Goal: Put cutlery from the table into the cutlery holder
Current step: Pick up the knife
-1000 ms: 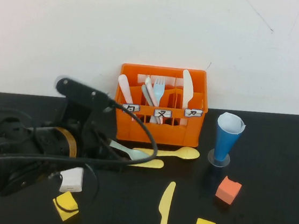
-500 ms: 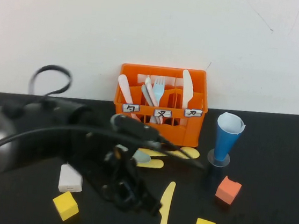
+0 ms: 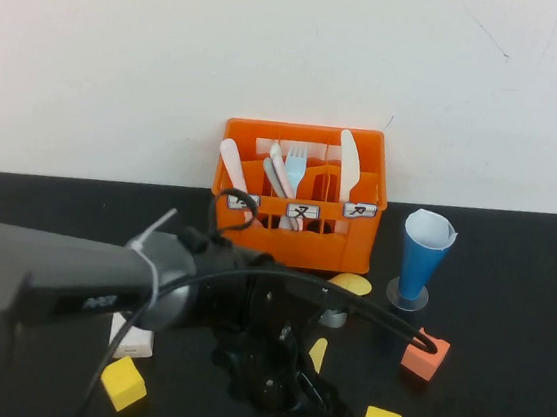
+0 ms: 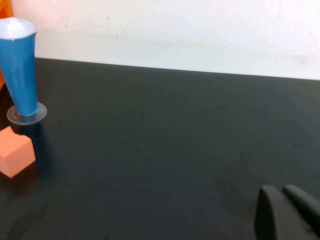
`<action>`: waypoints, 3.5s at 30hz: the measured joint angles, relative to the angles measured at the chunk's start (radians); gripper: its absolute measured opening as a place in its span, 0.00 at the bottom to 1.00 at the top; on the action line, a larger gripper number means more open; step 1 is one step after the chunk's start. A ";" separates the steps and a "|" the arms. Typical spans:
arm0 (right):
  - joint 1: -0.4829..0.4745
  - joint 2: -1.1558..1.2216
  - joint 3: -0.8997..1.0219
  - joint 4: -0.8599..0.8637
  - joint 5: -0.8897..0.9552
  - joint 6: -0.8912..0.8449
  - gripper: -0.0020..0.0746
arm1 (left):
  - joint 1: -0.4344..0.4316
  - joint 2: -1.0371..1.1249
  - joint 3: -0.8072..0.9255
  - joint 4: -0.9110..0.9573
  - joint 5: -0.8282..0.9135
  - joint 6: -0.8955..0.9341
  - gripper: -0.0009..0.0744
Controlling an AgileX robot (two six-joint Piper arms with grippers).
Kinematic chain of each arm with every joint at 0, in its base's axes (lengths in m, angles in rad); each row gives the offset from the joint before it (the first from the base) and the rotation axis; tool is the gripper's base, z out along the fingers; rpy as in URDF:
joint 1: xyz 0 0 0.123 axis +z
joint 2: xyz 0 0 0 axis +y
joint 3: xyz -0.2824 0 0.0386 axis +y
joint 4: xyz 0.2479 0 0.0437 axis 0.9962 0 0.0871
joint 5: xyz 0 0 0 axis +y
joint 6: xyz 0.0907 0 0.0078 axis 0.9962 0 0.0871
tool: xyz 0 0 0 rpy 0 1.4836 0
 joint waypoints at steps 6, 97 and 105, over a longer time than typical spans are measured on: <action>0.000 0.000 0.000 0.000 0.000 0.000 0.02 | -0.003 0.056 0.000 0.004 -0.066 -0.051 0.61; 0.000 0.000 0.000 0.000 0.000 0.000 0.02 | -0.102 0.206 -0.232 0.349 0.166 0.067 0.24; 0.000 0.000 0.000 0.000 0.000 0.000 0.02 | -0.102 0.184 -0.228 0.331 0.132 0.061 0.17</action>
